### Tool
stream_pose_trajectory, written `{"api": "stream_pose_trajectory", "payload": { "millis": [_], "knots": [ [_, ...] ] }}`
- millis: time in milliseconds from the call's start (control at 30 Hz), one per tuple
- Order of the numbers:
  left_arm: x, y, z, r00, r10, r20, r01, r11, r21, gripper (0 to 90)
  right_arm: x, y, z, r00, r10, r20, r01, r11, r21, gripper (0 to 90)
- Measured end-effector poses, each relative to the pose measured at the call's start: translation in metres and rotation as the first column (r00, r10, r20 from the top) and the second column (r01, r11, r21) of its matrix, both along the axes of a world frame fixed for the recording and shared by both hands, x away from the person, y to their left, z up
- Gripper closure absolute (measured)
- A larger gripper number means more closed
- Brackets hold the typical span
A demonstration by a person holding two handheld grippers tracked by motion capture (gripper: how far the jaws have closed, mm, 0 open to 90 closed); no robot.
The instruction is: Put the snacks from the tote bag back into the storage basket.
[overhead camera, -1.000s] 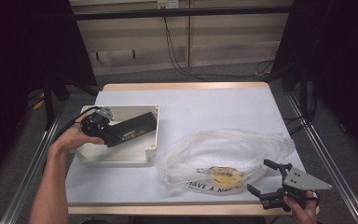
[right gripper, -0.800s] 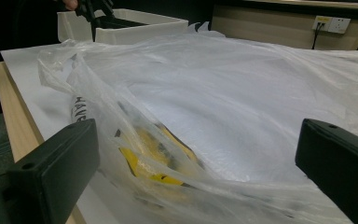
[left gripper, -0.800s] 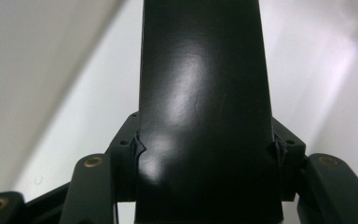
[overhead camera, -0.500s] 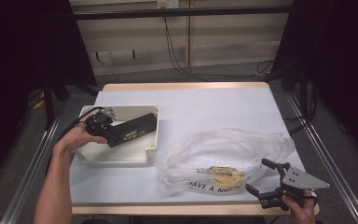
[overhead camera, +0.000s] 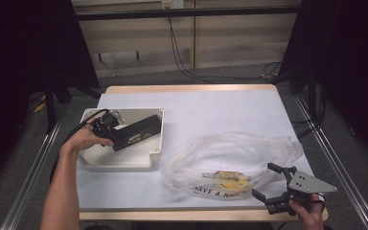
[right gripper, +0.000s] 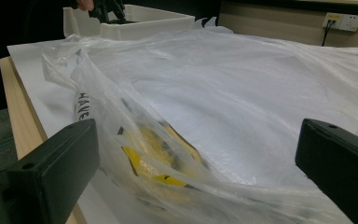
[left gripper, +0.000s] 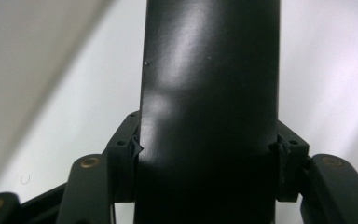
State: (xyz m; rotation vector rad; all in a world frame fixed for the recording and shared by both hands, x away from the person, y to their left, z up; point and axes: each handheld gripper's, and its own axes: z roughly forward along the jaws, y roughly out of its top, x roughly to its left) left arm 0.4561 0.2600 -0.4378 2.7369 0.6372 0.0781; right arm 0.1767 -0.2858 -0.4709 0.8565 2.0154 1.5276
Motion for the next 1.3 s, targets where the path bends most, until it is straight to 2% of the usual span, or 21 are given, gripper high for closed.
{"api": "stream_pose_trajectory", "payload": {
  "millis": [67,133,233,467,533,567,600,633,667,767,800,833,933,967,1000,1067,1167,1200,1233,1267,1300],
  "knots": [
    [0.004,-0.001,0.0,0.9992,0.037,-0.012,-0.037,0.9993,0.006,39.4,0.0,0.0,0.0,1.0,0.001,0.002,-0.001,1.0,-0.002,0.0],
    [0.008,-0.002,0.001,0.999,0.041,-0.017,-0.04,0.999,0.021,37.9,0.001,0.001,-0.001,0.9999,-0.009,0.008,0.009,1.0,0.0,0.0],
    [0.012,-0.006,0.001,0.996,0.09,-0.006,-0.089,0.9955,0.03,35.0,0.001,0.001,0.0,1.0,0.006,0.001,-0.006,1.0,-0.005,0.0],
    [0.02,-0.011,-0.001,0.989,0.148,-0.006,-0.147,0.9881,0.045,28.1,0.001,0.001,-0.001,1.0,0.008,-0.005,-0.008,1.0,-0.011,0.0],
    [0.021,-0.011,-0.001,0.9862,0.166,-0.001,-0.165,0.9853,0.043,26.7,0.001,0.002,-0.001,0.9999,0.004,0.011,-0.004,1.0,-0.007,0.0],
    [0.023,-0.011,-0.001,0.9876,0.157,0.0,-0.157,0.9864,0.049,25.5,0.001,0.002,-0.001,0.9999,0.004,0.01,-0.004,1.0,-0.005,0.0],
    [0.022,-0.012,-0.002,0.9833,0.182,0.001,-0.182,0.9826,0.039,24.9,0.0,0.001,0.0,1.0,0.007,0.004,-0.007,1.0,-0.004,0.0],
    [0.024,-0.012,-0.002,0.9845,0.175,0.007,-0.175,0.9832,0.052,23.7,0.0,0.002,0.0,0.9999,0.008,0.006,-0.008,1.0,-0.004,0.0],
    [0.024,-0.013,-0.003,0.981,0.194,0.006,-0.194,0.9802,0.039,23.1,0.0,0.002,0.0,0.9999,0.007,0.008,-0.007,1.0,-0.004,0.0],
    [0.026,-0.015,-0.003,0.9786,0.205,0.015,-0.206,0.9769,0.057,20.7,-0.002,0.002,0.0,0.9999,0.005,0.009,-0.005,1.0,-0.008,0.0],
    [0.025,-0.017,-0.005,0.9707,0.24,0.018,-0.24,0.9701,0.035,19.8,-0.003,0.002,0.001,0.9999,0.013,0.003,-0.013,1.0,-0.013,0.0],
    [0.027,-0.016,-0.004,0.9778,0.208,0.019,-0.209,0.9762,0.058,19.0,-0.003,0.003,0.001,0.9999,-0.001,0.015,0.001,1.0,-0.013,0.0],
    [0.027,-0.017,-0.006,0.9741,0.224,0.029,-0.225,0.9728,0.053,17.7,-0.002,0.005,0.001,0.9998,0.014,0.01,-0.014,1.0,-0.018,0.0],
    [0.026,-0.019,-0.007,0.9657,0.258,0.032,-0.259,0.9657,0.024,17.2,-0.002,0.006,0.001,0.9998,0.018,0.009,-0.017,1.0,-0.015,0.0],
    [0.028,-0.017,-0.005,0.9737,0.227,0.017,-0.228,0.9726,0.047,17.1,-0.002,0.006,0.001,0.9999,0.014,0.007,-0.014,1.0,-0.016,0.0],
    [0.029,-0.017,-0.006,0.9694,0.245,0.012,-0.245,0.9692,0.022,15.4,0.0,0.006,0.001,0.9998,0.019,0.001,-0.019,1.0,-0.02,0.0],
    [0.029,-0.021,-0.007,0.9682,0.249,0.024,-0.249,0.9682,0.018,13.6,0.002,0.006,0.0,0.9999,0.014,0.007,-0.014,1.0,-0.014,0.0],
    [0.029,-0.021,-0.006,0.9717,0.235,0.023,-0.236,0.9711,0.036,13.5,0.002,0.005,0.0,0.9998,0.017,0.005,-0.017,1.0,-0.015,0.0],
    [0.029,-0.021,-0.007,0.9695,0.243,0.03,-0.244,0.9695,0.023,12.8,0.001,0.005,0.0,0.9999,0.015,0.004,-0.015,1.0,-0.016,0.0],
    [0.028,-0.022,-0.009,0.9611,0.275,0.026,-0.275,0.9615,-0.004,12.2,0.001,0.004,0.0,0.9998,0.016,0.007,-0.016,1.0,-0.017,0.0],
    [0.028,-0.021,-0.008,0.9615,0.274,0.024,-0.274,0.9618,-0.002,11.8,0.001,0.004,0.0,0.9998,0.017,0.01,-0.017,1.0,-0.013,0.0]
  ]
}}
